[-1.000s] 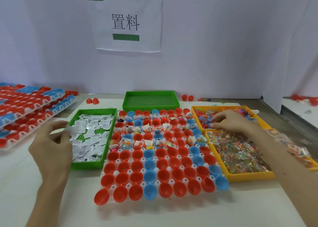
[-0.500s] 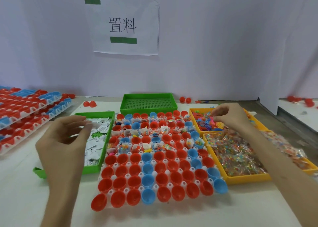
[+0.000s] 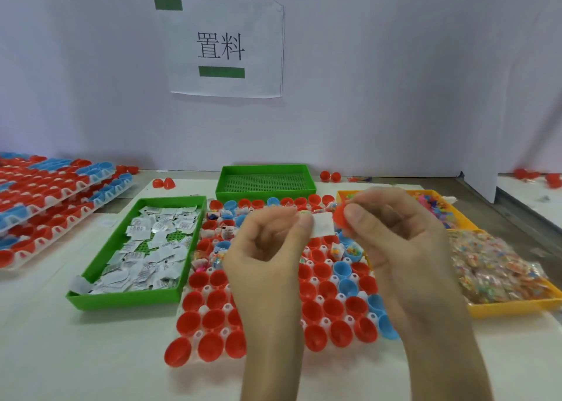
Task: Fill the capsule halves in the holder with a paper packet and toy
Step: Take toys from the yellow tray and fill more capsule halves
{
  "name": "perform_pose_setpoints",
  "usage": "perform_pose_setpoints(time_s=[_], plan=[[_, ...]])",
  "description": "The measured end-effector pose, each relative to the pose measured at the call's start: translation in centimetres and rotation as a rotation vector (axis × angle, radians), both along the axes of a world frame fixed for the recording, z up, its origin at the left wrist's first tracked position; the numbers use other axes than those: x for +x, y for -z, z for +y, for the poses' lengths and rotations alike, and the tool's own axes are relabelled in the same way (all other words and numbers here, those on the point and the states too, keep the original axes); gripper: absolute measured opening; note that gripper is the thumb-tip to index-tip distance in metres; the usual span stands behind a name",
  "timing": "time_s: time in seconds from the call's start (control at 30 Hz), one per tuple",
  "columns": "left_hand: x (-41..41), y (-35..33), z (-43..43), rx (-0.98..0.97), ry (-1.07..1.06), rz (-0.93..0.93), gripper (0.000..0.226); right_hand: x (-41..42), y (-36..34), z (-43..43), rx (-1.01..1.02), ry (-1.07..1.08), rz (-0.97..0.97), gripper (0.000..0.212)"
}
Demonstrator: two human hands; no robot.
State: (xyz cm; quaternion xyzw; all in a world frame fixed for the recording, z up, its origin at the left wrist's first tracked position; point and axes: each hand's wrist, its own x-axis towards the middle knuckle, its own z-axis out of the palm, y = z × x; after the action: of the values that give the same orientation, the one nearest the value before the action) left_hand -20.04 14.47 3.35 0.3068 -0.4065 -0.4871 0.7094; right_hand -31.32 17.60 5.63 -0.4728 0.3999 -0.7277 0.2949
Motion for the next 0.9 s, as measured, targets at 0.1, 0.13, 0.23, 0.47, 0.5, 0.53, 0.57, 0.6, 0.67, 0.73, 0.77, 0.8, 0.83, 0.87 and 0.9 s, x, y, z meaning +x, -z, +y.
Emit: perform_pose_setpoints(time_s=[0.1, 0.13, 0.23, 0.47, 0.5, 0.53, 0.57, 0.6, 0.67, 0.73, 0.77, 0.8, 0.83, 0.87, 0.9], plan=[[0.2, 0.0, 0.3, -0.028, -0.048, 0.009, 0.012, 1.1, -0.2, 0.5, -0.017, 0.074, 0.101, 0.022], [0.2, 0.0, 0.3, -0.031, -0.051, 0.013, 0.013, 1.3, -0.3, 0.6, -0.029, 0.092, 0.139, 0.020], [0.1, 0.0, 0.4, -0.029, -0.032, 0.005, 0.013, 1.2, 0.3, 0.6, -0.045, 0.118, 0.239, 0.014], [0.4, 0.5, 0.8, 0.047, 0.128, 0.031, 0.012, 1.0, 1.2, 0.2, -0.008, 0.182, 0.288, 0.017], [0.5, 0.5, 0.8, 0.050, 0.173, 0.045, 0.016, 1.0, 1.2, 0.1, -0.013, 0.191, 0.288, 0.017], [0.6, 0.5, 0.7, 0.045, 0.212, 0.051, 0.019, 1.0, 1.2, 0.1, -0.018, 0.201, 0.298, 0.017], [0.7, 0.4, 0.7, 0.038, 0.243, 0.048, 0.023, 1.0, 1.2, 0.1, -0.022, 0.212, 0.317, 0.017], [0.8, 0.4, 0.6, 0.033, 0.263, 0.041, 0.028, 0.9, 1.3, 0.1, -0.023, 0.221, 0.333, 0.017], [0.8, 0.5, 0.5, 0.044, 0.283, 0.044, 0.029, 0.8, 1.4, 0.1, -0.026, 0.232, 0.348, 0.016], [0.8, 0.6, 0.5, 0.071, 0.277, 0.088, 0.030, 0.6, 1.6, 0.1, -0.035, 0.222, 0.367, 0.013], [0.8, 0.7, 0.5, 0.085, 0.261, 0.112, 0.028, 0.4, 1.7, 0.0, -0.044, 0.208, 0.379, 0.012], [0.8, 0.8, 0.4, 0.097, 0.243, 0.128, 0.026, 0.0, 1.8, 0.0, -0.050, 0.197, 0.387, 0.010], [0.9, 0.9, 0.4, 0.105, 0.225, 0.130, 0.025, -0.7, 2.1, -0.1, -0.044, 0.206, 0.387, 0.009], [1.0, 1.0, 0.3, 0.112, 0.208, 0.121, 0.023, -1.7, 2.5, -0.2, -0.019, 0.248, 0.382, 0.011], [1.2, 1.1, 0.2, 0.112, 0.185, 0.100, 0.022, -3.0, 3.0, -0.2, 0.031, 0.323, 0.388, 0.016]])
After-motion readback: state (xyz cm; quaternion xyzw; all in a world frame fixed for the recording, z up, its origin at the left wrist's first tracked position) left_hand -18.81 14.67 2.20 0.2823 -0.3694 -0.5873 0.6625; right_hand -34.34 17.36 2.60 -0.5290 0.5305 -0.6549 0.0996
